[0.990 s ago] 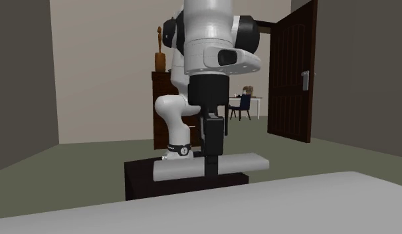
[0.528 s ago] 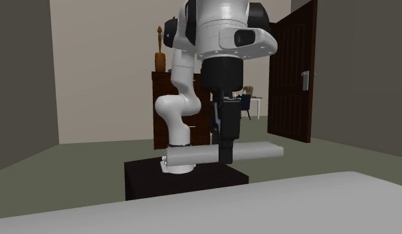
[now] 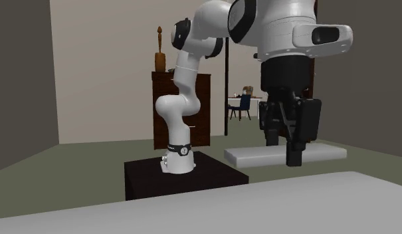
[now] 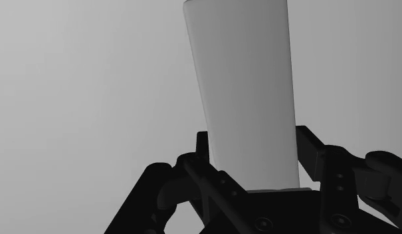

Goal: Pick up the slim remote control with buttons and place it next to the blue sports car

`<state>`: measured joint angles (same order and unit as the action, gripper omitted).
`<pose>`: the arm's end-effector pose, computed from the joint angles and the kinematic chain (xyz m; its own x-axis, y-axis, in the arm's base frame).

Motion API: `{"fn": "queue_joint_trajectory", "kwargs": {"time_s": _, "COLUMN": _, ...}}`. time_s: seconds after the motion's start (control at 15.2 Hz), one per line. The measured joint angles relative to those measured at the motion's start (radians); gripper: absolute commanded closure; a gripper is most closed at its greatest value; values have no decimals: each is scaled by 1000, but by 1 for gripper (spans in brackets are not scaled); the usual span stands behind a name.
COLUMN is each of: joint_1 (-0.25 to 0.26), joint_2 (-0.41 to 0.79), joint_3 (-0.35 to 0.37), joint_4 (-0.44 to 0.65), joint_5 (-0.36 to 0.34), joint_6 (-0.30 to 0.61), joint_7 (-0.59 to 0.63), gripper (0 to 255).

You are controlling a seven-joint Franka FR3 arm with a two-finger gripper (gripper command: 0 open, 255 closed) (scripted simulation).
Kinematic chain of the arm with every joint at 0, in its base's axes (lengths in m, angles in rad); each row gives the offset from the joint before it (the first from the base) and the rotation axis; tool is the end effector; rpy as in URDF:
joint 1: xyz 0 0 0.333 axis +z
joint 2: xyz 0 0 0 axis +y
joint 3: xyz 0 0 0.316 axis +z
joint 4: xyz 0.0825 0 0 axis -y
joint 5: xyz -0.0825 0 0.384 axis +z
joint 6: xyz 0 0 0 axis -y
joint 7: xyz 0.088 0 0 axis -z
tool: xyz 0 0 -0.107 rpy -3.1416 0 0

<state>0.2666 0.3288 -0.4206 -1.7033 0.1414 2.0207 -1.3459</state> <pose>0.6425 -0.0670 0.4165 0.4060 0.9139 0.0006 0.9137 -0.4059 0.0199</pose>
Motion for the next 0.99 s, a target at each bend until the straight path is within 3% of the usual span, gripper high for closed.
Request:
{"fn": "queue_joint_trajectory", "kwargs": {"time_s": 0.2, "joint_1": 21, "joint_2": 52, "joint_3": 20, "joint_4": 81, "joint_5": 11, "joint_6": -31, "joint_7": 46, "gripper": 255}}
{"fn": "queue_joint_trajectory", "kwargs": {"time_s": 0.73, "joint_1": 47, "joint_2": 269, "joint_3": 72, "joint_4": 419, "joint_5": 52, "joint_6": -153, "joint_7": 162, "gripper": 255}}
{"fn": "queue_joint_trajectory", "kwargs": {"time_s": 0.99, "joint_1": 54, "joint_2": 300, "joint_3": 80, "joint_4": 428, "joint_5": 58, "joint_6": -132, "joint_7": 175, "gripper": 255}}
